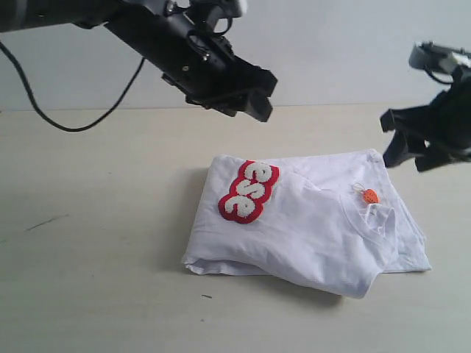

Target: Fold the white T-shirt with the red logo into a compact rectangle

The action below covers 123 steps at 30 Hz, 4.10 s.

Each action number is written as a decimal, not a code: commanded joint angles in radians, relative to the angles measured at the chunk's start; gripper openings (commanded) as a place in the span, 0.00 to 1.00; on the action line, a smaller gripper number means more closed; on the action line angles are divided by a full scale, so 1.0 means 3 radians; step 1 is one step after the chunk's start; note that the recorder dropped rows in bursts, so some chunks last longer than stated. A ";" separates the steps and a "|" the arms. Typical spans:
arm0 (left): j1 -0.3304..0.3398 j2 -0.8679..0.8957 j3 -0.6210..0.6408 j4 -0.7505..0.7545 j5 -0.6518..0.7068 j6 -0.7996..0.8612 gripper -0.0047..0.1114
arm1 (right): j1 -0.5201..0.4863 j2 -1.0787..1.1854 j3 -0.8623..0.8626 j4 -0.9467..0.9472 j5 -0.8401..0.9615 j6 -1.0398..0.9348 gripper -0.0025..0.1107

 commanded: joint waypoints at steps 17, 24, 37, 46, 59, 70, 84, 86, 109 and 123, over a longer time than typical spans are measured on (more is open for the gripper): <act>0.0643 -0.0830 0.0721 0.0130 -0.0137 0.0119 0.49 | -0.0086 0.0853 0.0059 0.0480 -0.0172 -0.0477 0.53; 0.0643 -0.0836 0.0726 0.0117 -0.0113 0.0119 0.49 | -0.0086 0.1001 0.0059 0.0573 -0.0123 -0.0542 0.50; 0.0643 -0.0872 0.0726 0.0160 -0.0093 0.0119 0.49 | -0.0086 0.1039 -0.0103 0.1124 0.0309 -0.1338 0.02; 0.0643 -0.0872 0.0726 0.0160 -0.0110 0.0119 0.49 | -0.0086 0.0782 -0.0357 0.1131 -0.0120 -0.1728 0.02; 0.0643 -0.0865 0.0726 0.0177 -0.0378 0.0202 0.49 | -0.0086 0.0778 -0.0424 0.1438 -0.1012 -0.2264 0.05; 0.0643 -0.0865 0.0735 0.0177 -0.0353 0.0202 0.49 | -0.0086 0.0898 -0.0448 0.0522 -0.1164 -0.1054 0.49; 0.0529 -0.0533 0.0946 -0.0087 -0.0035 0.0586 0.49 | -0.0134 0.1044 -0.0681 -0.0142 0.0190 -0.0123 0.52; 0.0529 -0.0557 0.0946 -0.0111 -0.0028 0.0586 0.49 | -0.0134 0.1137 -0.0689 0.0072 0.0187 -0.0267 0.52; 0.0529 -0.0562 0.0946 -0.0104 -0.0085 0.0586 0.49 | -0.0126 0.1639 -0.1258 0.0073 0.0167 -0.0296 0.52; 0.0529 -0.0562 0.0946 -0.0094 -0.0100 0.0586 0.49 | -0.0126 0.1704 -0.1257 0.0431 0.0241 -0.0681 0.28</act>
